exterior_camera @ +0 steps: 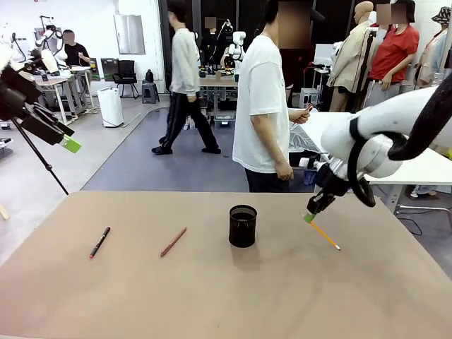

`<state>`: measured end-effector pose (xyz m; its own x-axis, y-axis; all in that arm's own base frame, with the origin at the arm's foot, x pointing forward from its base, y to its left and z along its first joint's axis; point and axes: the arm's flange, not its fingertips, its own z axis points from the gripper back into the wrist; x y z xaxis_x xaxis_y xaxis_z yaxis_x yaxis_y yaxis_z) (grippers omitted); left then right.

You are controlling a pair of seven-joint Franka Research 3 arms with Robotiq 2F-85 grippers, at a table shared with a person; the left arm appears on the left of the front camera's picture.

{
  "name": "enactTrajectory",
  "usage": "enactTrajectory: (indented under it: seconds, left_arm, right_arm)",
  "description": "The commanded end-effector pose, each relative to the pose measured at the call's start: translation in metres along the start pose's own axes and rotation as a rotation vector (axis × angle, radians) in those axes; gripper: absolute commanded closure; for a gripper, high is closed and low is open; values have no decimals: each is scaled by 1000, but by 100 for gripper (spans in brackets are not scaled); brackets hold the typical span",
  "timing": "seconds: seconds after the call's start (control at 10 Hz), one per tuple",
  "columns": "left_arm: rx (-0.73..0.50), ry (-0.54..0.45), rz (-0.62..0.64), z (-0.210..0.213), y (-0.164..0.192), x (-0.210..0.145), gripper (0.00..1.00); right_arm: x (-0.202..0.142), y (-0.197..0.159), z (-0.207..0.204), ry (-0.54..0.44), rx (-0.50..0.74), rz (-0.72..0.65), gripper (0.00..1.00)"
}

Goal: Place the pens into the pen holder.
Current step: Pick up a writing instrument from the table and place it into the Pen holder.

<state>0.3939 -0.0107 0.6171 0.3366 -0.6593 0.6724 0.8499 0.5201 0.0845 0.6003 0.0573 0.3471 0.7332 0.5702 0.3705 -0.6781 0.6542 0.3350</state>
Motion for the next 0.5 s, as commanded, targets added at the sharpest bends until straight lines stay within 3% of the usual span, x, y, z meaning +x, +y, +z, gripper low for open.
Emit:
enactTrajectory:
  seconds: [0.0,0.2,0.4]
  left_arm:
    - [-3,-5,-1,1,1,0,0]
    - [-3,-5,-1,1,1,0,0]
    - [-3,-5,-1,1,1,0,0]
  right_arm:
    - [-27,2,42,-105,207,179,100]
    - [-42,10,78,-275,345,382,100]
    - [-48,6,111,-465,397,533,100]
